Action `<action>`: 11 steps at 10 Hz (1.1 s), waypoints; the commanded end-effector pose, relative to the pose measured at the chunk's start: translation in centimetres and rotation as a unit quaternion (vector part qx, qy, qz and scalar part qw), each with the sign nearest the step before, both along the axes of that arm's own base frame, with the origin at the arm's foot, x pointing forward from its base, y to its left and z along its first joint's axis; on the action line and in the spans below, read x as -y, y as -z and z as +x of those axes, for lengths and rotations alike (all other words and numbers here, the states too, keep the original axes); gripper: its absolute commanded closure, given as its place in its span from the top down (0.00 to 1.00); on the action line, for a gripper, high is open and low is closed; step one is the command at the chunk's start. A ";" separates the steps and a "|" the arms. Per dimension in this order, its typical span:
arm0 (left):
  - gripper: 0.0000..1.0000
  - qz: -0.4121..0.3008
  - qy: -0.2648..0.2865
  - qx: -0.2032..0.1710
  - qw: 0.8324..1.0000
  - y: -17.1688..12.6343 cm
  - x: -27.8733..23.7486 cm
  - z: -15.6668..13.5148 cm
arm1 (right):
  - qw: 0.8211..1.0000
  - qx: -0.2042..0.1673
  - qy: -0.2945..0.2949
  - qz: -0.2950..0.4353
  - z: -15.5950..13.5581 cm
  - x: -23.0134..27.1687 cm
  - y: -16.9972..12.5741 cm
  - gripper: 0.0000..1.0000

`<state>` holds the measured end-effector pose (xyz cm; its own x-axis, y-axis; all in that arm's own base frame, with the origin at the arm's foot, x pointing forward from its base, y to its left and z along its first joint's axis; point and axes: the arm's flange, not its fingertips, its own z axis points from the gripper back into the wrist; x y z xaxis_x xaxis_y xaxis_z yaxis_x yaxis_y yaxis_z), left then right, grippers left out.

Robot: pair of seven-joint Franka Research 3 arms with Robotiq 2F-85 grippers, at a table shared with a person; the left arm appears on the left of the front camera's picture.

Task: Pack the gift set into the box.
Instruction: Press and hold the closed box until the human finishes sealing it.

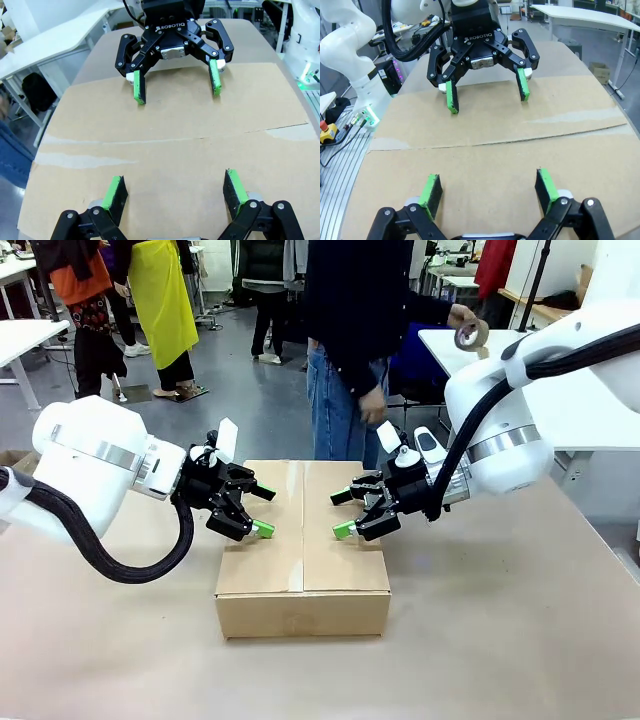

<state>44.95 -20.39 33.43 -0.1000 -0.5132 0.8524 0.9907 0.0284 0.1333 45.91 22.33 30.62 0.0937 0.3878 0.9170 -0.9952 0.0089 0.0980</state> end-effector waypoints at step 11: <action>1.00 0.002 0.000 -0.002 1.000 0.3 0.2 -0.1 | 1.000 0.000 0.000 -0.004 0.0 0.0 0.2 1.00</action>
